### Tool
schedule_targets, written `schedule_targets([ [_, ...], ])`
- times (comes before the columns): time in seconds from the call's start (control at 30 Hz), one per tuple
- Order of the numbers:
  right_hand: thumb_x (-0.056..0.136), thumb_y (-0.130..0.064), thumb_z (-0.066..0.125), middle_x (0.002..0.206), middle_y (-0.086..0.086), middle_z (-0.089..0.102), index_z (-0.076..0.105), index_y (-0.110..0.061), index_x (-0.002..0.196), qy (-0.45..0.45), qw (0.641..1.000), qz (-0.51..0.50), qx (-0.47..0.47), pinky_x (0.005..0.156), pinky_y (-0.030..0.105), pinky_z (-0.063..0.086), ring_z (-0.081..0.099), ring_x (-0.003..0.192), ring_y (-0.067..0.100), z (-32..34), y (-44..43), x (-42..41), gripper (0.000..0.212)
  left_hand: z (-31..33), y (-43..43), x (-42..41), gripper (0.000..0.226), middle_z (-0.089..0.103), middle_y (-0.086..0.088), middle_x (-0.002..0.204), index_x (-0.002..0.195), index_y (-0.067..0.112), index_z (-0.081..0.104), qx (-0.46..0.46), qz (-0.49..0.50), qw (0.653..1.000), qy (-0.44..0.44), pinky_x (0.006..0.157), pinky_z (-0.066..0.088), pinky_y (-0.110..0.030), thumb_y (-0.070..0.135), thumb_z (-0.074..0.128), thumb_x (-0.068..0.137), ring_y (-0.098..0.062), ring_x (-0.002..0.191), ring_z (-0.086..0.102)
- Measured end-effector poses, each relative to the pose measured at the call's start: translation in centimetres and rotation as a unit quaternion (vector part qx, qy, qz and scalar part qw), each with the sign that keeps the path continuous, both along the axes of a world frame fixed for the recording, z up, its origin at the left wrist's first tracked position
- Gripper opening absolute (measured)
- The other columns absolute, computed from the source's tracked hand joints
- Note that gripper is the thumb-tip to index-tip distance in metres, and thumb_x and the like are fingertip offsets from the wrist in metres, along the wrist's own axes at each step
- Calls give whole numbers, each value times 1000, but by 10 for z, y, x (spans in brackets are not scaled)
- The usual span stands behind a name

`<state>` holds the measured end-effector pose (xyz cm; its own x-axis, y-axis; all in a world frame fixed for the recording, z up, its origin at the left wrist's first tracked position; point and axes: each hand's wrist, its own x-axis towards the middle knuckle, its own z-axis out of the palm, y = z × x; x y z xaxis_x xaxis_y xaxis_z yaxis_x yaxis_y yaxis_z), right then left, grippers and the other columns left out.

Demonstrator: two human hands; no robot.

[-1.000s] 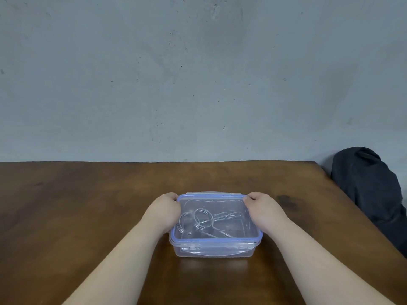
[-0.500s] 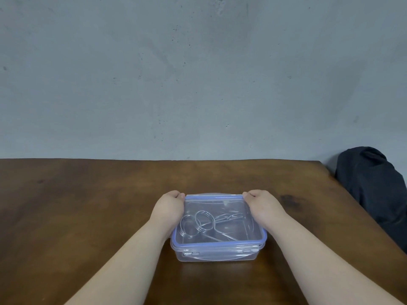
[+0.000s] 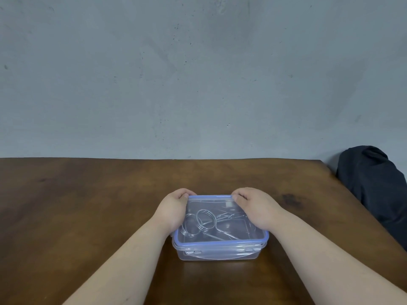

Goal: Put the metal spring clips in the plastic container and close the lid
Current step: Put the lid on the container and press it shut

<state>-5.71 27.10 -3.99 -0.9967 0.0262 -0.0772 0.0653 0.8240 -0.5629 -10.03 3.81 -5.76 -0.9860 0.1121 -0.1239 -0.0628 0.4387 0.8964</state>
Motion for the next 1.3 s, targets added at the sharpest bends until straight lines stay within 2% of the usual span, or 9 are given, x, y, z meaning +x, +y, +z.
schedule_targets([
  [0.27, 109, -33, 35, 95, 5, 70, 64, -13, 96, -13, 1000, 2, 21, 80, 42, 51, 63, 91, 25, -1, 0, -4, 37, -6, -1, -9, 34, 69, -3, 91, 84, 21, 66, -96, -26, 994, 40, 76, 48, -34, 26, 38, 101, -19, 83, 62],
  [0.4, 109, -33, 35, 90, 3, 67, 61, -13, 92, -7, 1000, 6, 26, 76, 40, 49, 60, 86, 25, -4, 1, -7, 37, -7, -2, -10, 32, 63, 8, 119, 95, 26, 70, -112, -65, 987, 91, 86, 44, -23, 20, 39, 101, -7, 102, 58],
  [0.53, 109, -34, 36, 94, 3, 69, 65, -15, 96, -4, 1000, 14, 27, 82, 42, 52, 62, 89, 23, -3, 0, -6, 37, 3, 1, 0, 43, 42, 4, 151, 136, 21, 55, -249, -224, 895, 294, 117, 26, -37, 34, 50, 95, -12, 141, 32],
  [0.63, 109, -36, 35, 95, 0, 69, 67, -18, 99, 3, 999, 26, 42, 83, 42, 55, 63, 89, 19, -4, 0, -6, 37, 19, 5, 20, 104, 1, 6, 162, 154, 24, 13, -392, -354, 819, 223, 122, 1, -42, 82, 43, 73, -13, 149, -6],
  [0.73, 109, -36, 34, 94, -3, 67, 66, -22, 96, 16, 997, 33, 66, 82, 40, 55, 61, 88, 16, -3, 0, -7, 37, 28, 7, 30, 128, -21, 2, 160, 153, 28, -7, -466, -384, 781, 161, 120, -10, -50, 91, 51, 58, -18, 146, -24],
  [0.87, 107, -46, 37, 130, -2, 64, 65, -25, 126, 48, 985, 107, 129, 104, 41, 47, 57, 122, 20, 3, -3, 1, 39, 29, 14, 33, 128, -5, -3, 163, 152, 29, -5, -491, -364, 776, 160, 120, -2, -51, 83, 59, 56, -26, 148, -11],
  [0.97, 89, -75, 50, 171, -3, 18, 15, -22, 163, -24, 957, 216, 194, 126, 45, 18, 15, 156, 20, 14, -4, 15, 98, 31, 15, 37, 124, 3, -4, 162, 152, 25, -2, -495, -356, 771, 182, 120, 4, -50, 82, 58, 59, -29, 147, -2],
  [1.1, 67, -87, 63, 172, -7, -17, -16, -26, 161, -111, 923, 266, 257, 128, 49, 7, -15, 156, 17, 24, -1, 23, 136, 32, 16, 41, 122, 11, -3, 160, 152, 21, 1, -494, -347, 773, 194, 119, 8, -48, 81, 57, 61, -29, 145, 6],
  [1.3, 69, -72, 68, 166, -3, 7, -6, -25, 161, -61, 918, 265, 288, 123, 48, 25, 7, 152, 23, 21, -9, 31, 127, 30, 19, 42, 119, 21, -7, 154, 151, 18, 7, -498, -343, 768, 211, 117, 15, -48, 76, 58, 60, -31, 140, 16],
])
